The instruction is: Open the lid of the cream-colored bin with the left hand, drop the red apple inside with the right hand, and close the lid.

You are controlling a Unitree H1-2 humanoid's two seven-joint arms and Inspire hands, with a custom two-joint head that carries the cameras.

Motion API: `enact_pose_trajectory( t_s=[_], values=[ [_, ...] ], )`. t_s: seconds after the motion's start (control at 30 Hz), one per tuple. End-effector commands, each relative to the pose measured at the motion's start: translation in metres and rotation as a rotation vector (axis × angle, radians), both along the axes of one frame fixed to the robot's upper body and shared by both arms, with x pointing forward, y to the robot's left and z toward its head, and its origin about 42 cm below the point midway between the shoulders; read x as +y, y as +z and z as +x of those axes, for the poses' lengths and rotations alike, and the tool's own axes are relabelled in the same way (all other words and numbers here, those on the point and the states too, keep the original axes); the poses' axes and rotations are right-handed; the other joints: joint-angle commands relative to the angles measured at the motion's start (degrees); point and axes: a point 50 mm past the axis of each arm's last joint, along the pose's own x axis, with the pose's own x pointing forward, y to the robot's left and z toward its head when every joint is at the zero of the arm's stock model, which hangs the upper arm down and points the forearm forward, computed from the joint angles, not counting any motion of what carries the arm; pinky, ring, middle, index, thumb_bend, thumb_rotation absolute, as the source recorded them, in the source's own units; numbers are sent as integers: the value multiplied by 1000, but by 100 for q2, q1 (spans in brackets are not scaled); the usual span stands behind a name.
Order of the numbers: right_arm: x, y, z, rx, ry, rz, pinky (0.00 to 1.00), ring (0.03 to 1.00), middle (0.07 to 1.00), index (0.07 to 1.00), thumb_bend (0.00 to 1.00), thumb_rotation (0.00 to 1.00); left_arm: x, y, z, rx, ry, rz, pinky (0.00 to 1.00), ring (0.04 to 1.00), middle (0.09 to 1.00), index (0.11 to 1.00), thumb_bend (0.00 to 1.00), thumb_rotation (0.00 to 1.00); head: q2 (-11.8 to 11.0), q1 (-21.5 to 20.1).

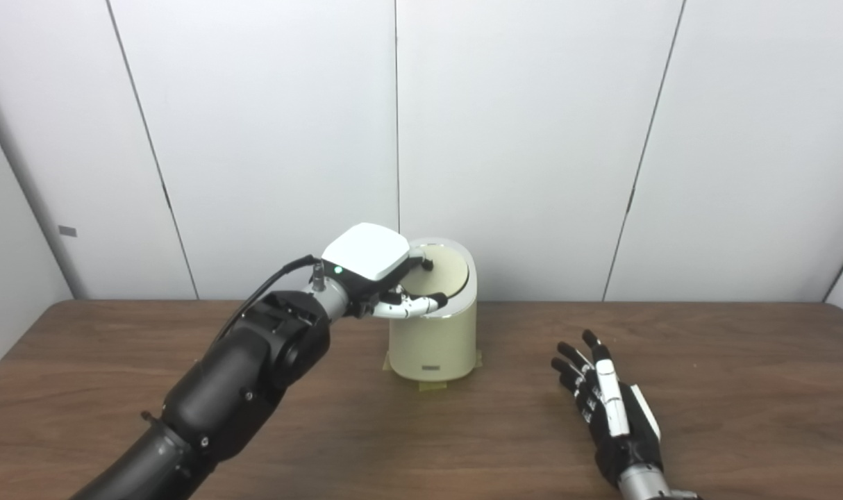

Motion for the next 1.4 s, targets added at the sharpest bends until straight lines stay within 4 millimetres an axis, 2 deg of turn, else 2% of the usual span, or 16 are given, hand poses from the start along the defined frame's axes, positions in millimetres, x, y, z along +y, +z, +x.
enact_pose_trajectory(
  t_s=[0.0,0.27,0.57,0.93,1.37],
  values=[
    [0,-9,-1,57,2,-7,924,862,885,1000,598,935,1,13,-2,-24,-1,17,935,878,842,838,547,1000,15,-18],
    [1,-8,-1,58,2,-75,909,845,871,1000,582,956,0,0,-13,-10,-18,37,955,889,846,846,535,1000,84,-65],
    [2,-7,0,63,2,-93,890,847,869,1000,553,969,-7,-3,-18,-45,-36,79,927,883,835,833,531,1000,153,-104],
    [4,-2,-1,64,-4,-100,867,839,852,1000,542,971,-11,-23,-12,-10,-31,196,995,915,859,834,527,1000,238,-136],
    [5,2,0,71,-8,-97,844,823,833,1000,535,964,-15,-39,-17,-2,-69,336,1000,926,865,806,521,1000,325,-168]
  ],
)
